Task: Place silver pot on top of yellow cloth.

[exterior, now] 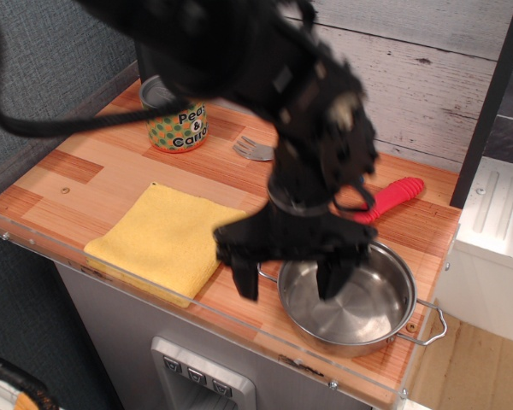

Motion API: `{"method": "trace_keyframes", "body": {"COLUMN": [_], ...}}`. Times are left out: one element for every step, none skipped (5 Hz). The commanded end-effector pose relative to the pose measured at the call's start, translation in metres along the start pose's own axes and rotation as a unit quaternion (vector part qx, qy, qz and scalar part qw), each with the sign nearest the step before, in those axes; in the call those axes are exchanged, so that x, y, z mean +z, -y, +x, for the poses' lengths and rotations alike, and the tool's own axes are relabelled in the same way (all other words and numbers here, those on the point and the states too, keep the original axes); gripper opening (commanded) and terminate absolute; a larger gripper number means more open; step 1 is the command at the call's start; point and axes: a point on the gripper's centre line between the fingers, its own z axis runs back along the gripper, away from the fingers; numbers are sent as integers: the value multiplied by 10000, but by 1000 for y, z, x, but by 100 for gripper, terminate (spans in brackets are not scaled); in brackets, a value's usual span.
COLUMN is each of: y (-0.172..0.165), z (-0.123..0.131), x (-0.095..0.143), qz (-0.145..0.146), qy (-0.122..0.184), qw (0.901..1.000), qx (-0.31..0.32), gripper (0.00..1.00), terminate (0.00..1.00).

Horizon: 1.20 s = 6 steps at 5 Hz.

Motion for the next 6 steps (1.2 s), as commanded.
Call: {"method": "trace_keyframes", "body": {"y": [-5, -6, -6, -5, -2, -4], "z": [-9, -9, -9, -8, -6, 0], "x": [-10, -16, -18, -21, -15, -4], "qz": [-215, -315, -391, -433, -659, -845], "qy": [27, -18, -29, -77, -14, 108], "qw": [9990, 9982, 9981, 9980, 9971, 9956], "qx": [381, 501, 480, 452, 377, 400], "gripper": [100, 100, 0, 0, 0, 0], "terminate": [0, 0, 0, 0, 0, 0]}}
